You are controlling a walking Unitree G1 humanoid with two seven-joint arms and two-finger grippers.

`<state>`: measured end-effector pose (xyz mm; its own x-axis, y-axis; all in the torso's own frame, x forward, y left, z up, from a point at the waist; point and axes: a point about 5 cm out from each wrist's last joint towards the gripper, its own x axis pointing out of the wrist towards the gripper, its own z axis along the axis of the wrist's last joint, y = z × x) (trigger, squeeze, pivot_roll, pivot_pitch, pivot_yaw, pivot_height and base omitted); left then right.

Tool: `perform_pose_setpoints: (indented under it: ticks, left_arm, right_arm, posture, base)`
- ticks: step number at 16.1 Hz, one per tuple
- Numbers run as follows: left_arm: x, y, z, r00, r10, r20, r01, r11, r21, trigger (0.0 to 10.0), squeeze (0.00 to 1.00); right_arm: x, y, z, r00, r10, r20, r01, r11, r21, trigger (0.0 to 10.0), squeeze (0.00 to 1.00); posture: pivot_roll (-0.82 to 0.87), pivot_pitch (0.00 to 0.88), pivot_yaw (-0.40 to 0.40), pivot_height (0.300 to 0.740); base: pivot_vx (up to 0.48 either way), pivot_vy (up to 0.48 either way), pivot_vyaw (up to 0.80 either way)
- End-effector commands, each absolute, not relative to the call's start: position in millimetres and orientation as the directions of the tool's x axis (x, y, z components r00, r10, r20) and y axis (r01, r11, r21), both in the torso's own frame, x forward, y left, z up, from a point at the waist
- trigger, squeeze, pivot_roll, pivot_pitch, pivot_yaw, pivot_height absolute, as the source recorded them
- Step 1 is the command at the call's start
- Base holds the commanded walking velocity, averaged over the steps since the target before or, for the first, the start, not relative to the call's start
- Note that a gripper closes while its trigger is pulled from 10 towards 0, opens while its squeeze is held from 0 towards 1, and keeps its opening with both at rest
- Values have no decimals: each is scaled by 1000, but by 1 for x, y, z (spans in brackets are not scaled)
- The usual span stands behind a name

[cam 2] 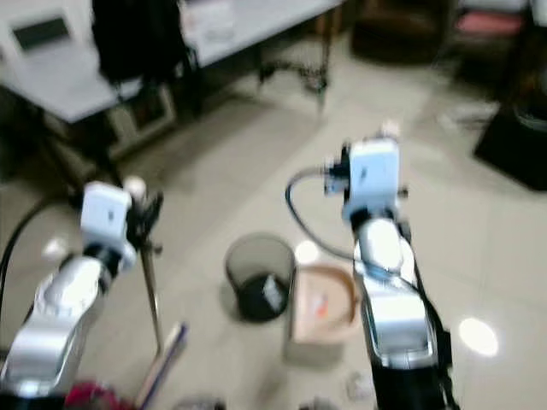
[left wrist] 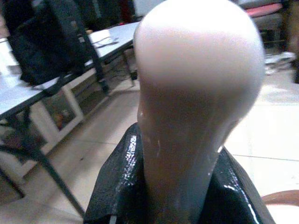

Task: Sweep floor

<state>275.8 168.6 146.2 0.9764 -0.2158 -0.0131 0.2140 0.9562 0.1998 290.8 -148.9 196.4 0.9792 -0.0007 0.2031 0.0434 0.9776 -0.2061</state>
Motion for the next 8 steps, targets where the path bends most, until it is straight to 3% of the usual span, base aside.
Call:
perform_pose_setpoints:
  ticks: [1, 8]
  left_arm:
    - [277, 170, 158, 977, -213, 23, 203, 954, 220, 10000, 0]
    - [276, 169, 162, 973, -229, 18, 219, 948, 229, 10000, 0]
  right_arm:
    - [288, -143, 203, 974, 26, 226, 19, 981, -192, 10000, 0]
    - [286, -142, 196, 982, 17, 188, 16, 985, -170, 10000, 0]
  posture:
    - [-76, 0, 63, 740]
    - [-75, 0, 73, 740]
  base:
    - [-281, 0, 0]
    - [-279, 0, 0]
